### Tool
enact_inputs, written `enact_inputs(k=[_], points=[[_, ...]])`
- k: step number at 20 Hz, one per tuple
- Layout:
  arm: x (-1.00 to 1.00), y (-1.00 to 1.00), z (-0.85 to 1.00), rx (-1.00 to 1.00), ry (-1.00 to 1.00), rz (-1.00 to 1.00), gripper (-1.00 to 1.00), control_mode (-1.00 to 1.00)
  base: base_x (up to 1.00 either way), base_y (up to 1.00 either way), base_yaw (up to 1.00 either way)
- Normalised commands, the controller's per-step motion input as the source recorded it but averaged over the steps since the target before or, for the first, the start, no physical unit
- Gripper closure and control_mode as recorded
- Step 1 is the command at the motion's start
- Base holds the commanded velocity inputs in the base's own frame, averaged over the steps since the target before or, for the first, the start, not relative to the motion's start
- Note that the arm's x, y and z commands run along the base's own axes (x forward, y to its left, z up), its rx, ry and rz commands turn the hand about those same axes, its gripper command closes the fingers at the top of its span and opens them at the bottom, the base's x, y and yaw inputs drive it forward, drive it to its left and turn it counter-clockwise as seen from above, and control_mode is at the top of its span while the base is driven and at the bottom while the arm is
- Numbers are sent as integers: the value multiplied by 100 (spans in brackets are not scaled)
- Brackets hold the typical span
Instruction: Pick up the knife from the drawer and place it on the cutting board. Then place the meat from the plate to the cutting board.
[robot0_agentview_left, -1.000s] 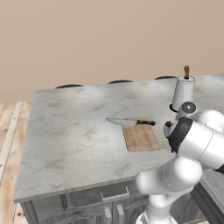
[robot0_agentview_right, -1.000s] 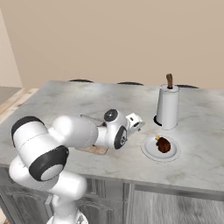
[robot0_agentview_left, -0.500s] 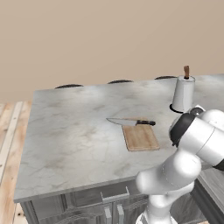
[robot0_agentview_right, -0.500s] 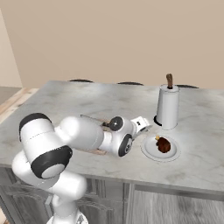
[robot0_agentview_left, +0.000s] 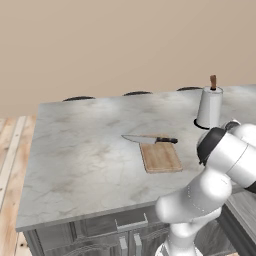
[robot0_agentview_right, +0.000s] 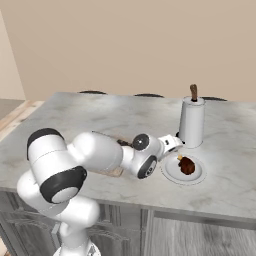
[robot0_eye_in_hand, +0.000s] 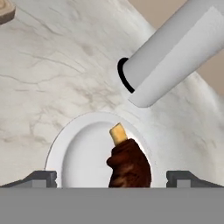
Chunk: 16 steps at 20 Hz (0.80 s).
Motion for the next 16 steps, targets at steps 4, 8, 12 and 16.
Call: enact_inputs(k=[4,8,12,16], points=[[0,-36,18,7,9,-6,-100,-100,0,0,0],[0,-35,10,8,6,-3,-100,-100,0,0,0],[0,-31,0,9,7,0,-100,-100,0,0,0],[0,-27,-1,7,11,0,-100,-100,0,0,0]])
